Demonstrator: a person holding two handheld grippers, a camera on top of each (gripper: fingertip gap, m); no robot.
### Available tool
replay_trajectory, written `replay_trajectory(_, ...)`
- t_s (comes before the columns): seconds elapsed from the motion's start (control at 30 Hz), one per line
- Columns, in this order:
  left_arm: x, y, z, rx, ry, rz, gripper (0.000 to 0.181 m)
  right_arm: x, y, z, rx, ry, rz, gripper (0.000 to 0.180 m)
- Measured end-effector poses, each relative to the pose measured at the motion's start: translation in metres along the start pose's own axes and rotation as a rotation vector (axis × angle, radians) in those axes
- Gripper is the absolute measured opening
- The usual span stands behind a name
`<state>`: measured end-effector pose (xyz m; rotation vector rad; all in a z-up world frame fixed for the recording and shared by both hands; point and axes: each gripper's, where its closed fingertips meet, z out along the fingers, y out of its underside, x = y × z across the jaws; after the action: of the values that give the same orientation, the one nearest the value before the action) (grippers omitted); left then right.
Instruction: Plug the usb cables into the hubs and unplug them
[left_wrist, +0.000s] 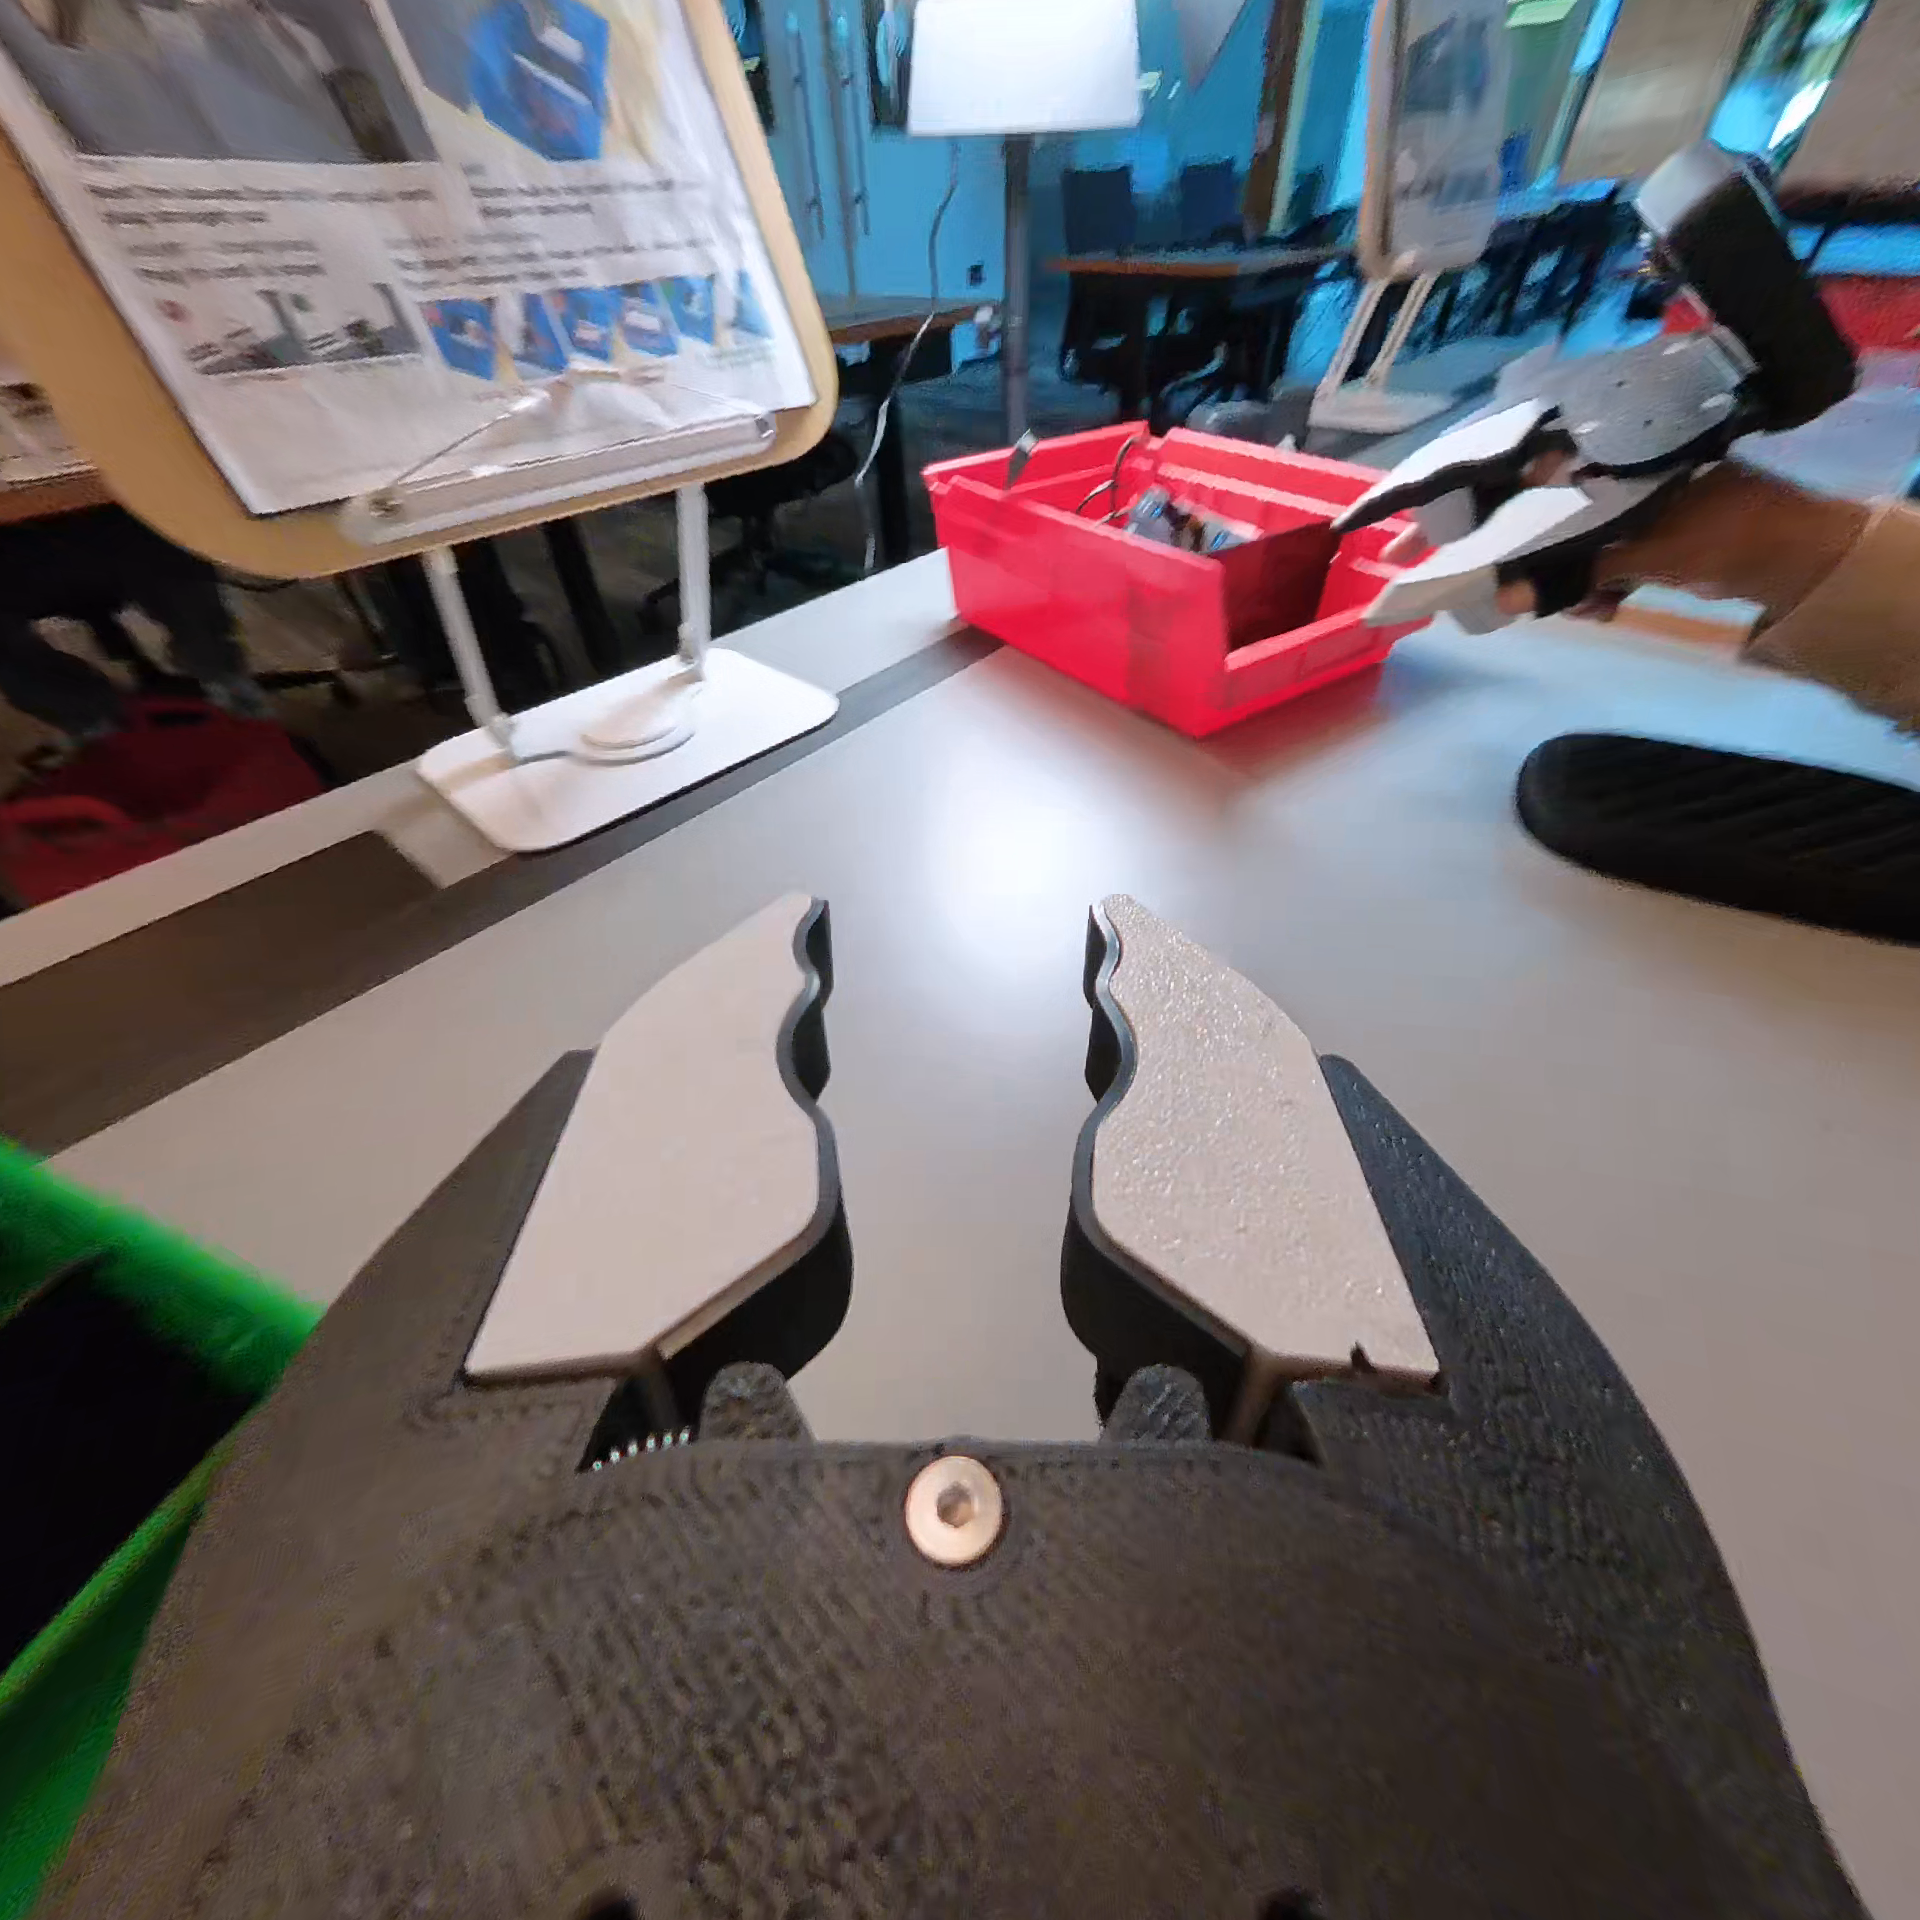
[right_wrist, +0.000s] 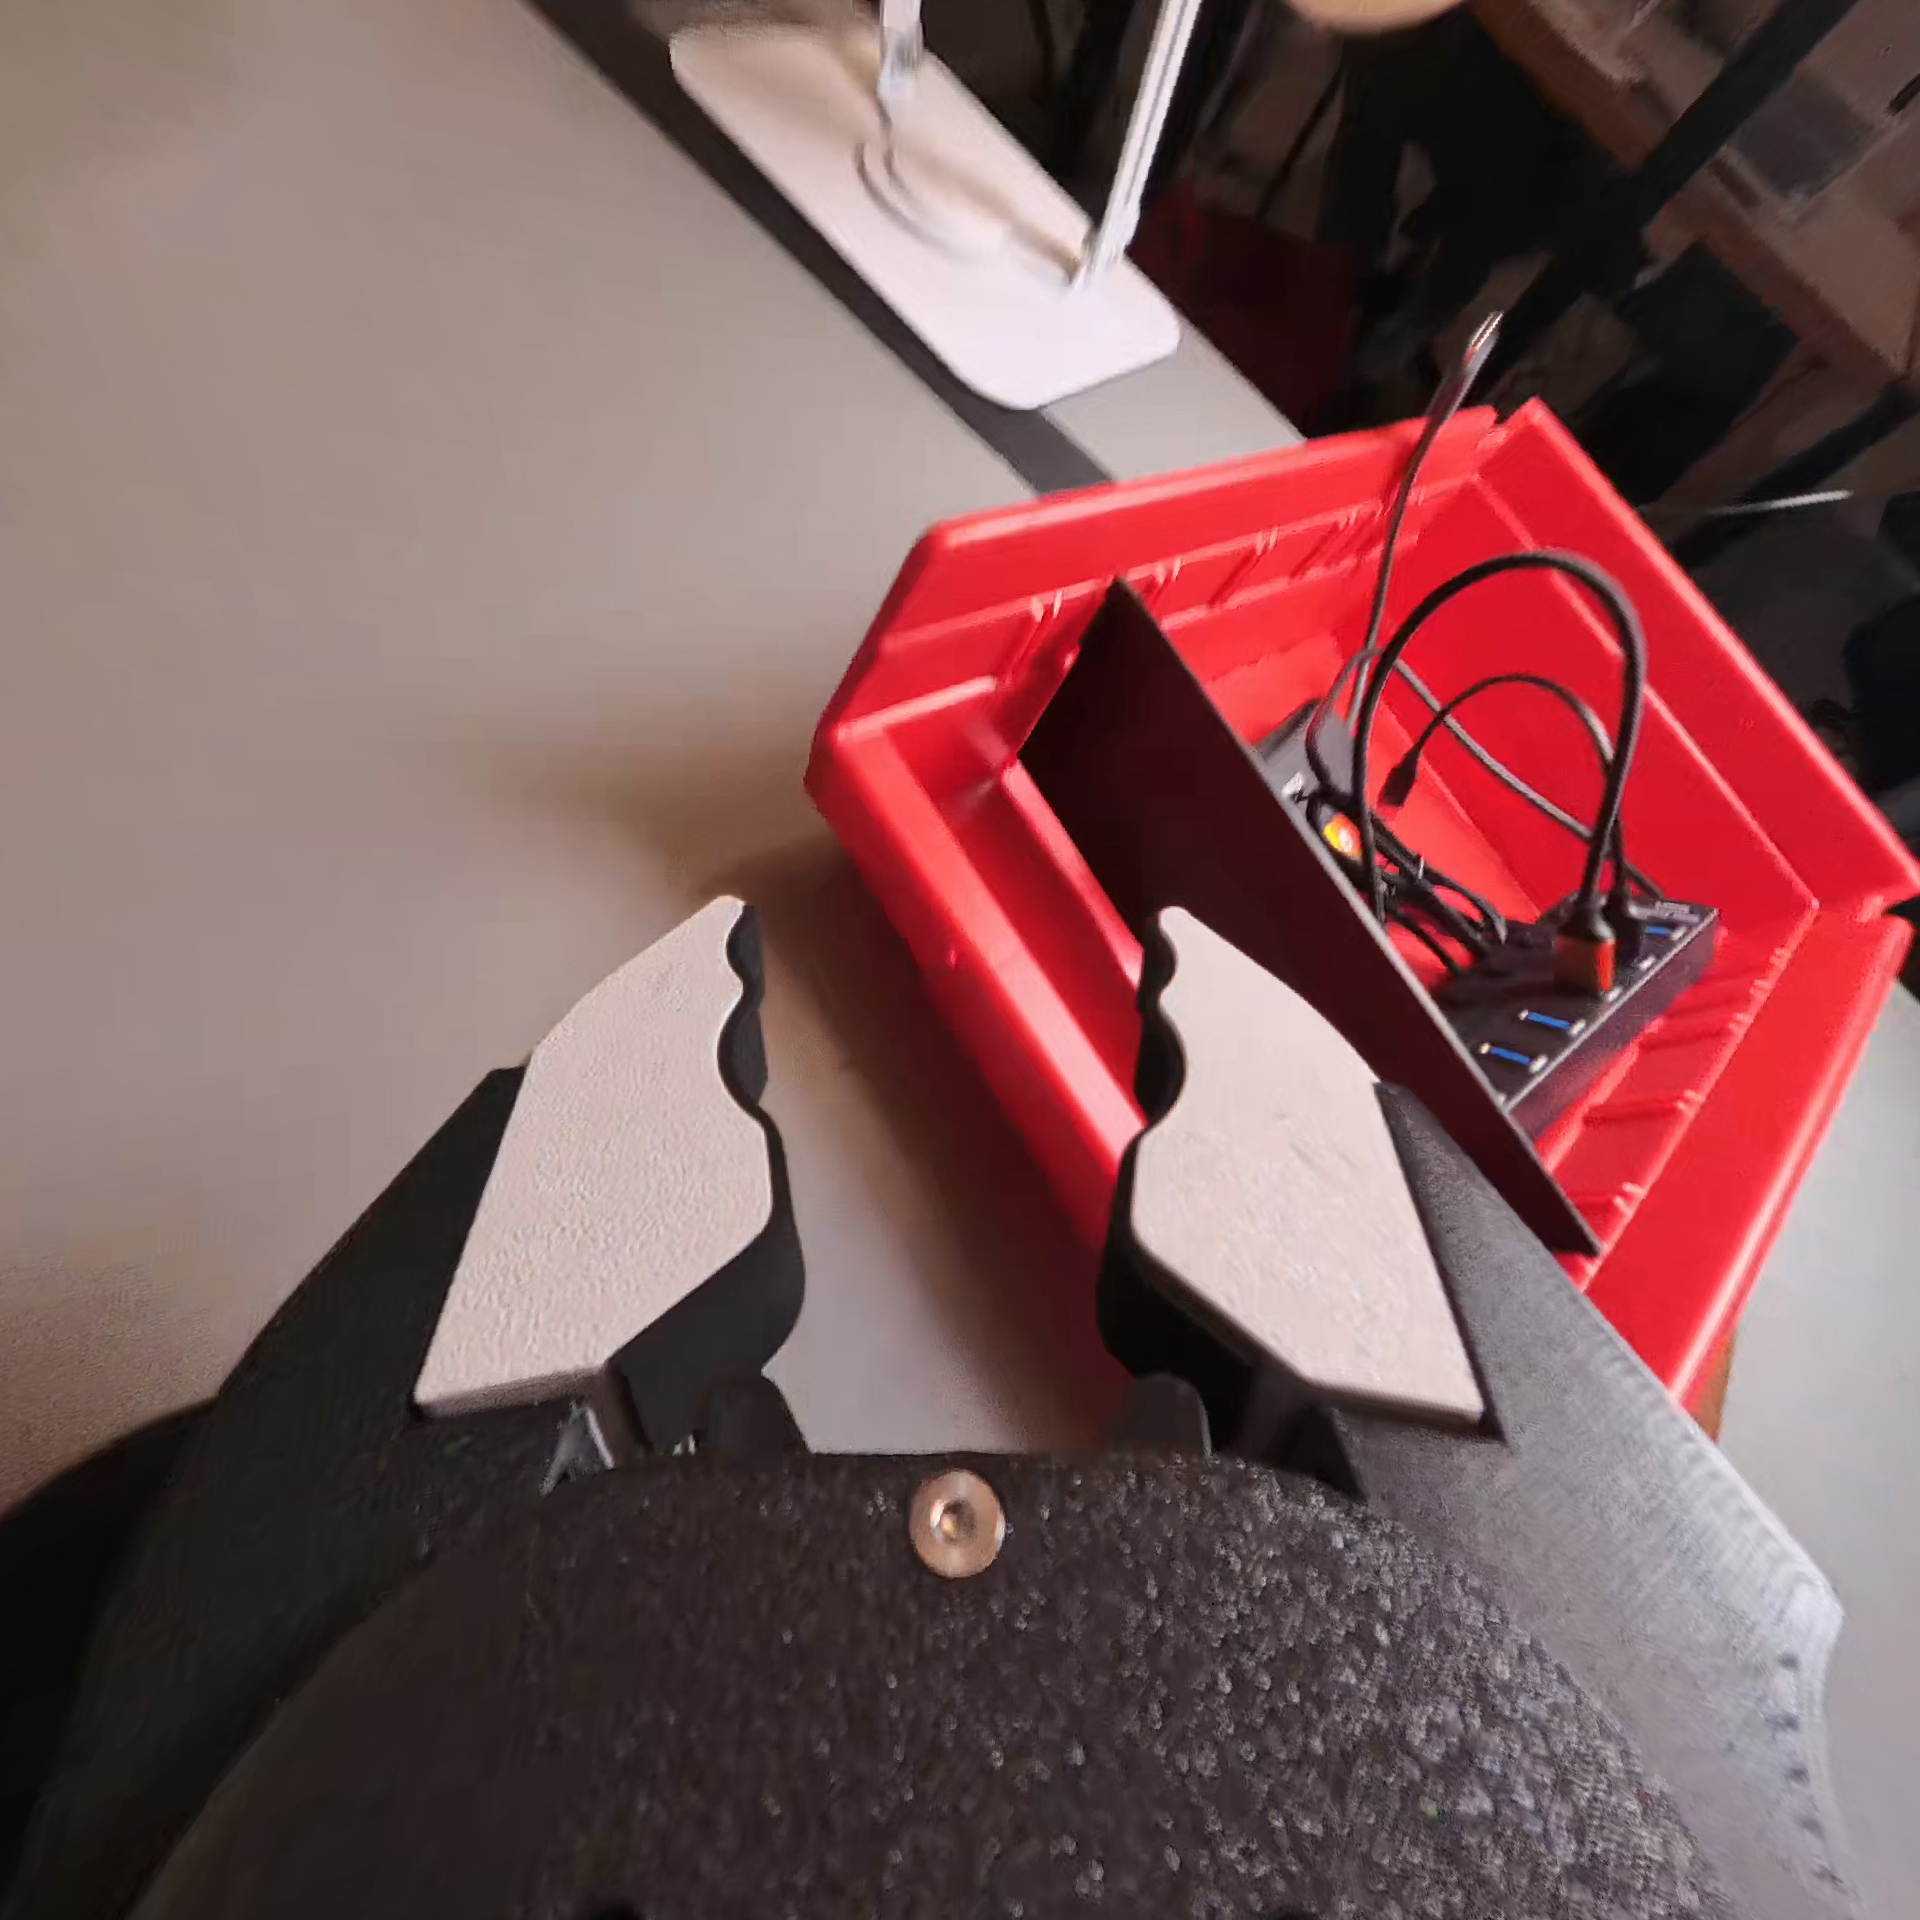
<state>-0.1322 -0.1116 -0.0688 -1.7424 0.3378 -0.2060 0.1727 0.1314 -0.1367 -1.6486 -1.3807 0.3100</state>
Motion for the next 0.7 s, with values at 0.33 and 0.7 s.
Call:
replay_trajectory(0.33,-0.087,0.102,-0.099,-0.476,-0.247,0.055,0.071,0.006,0.047,0.045,-0.280,0.108,-0.200,0.079)
replay_trajectory(0.7,-0.120,0.176,-0.115,-0.946,-0.164,0.333,0.068,0.016,0.053,0.066,-0.470,0.026,-0.304,0.059)
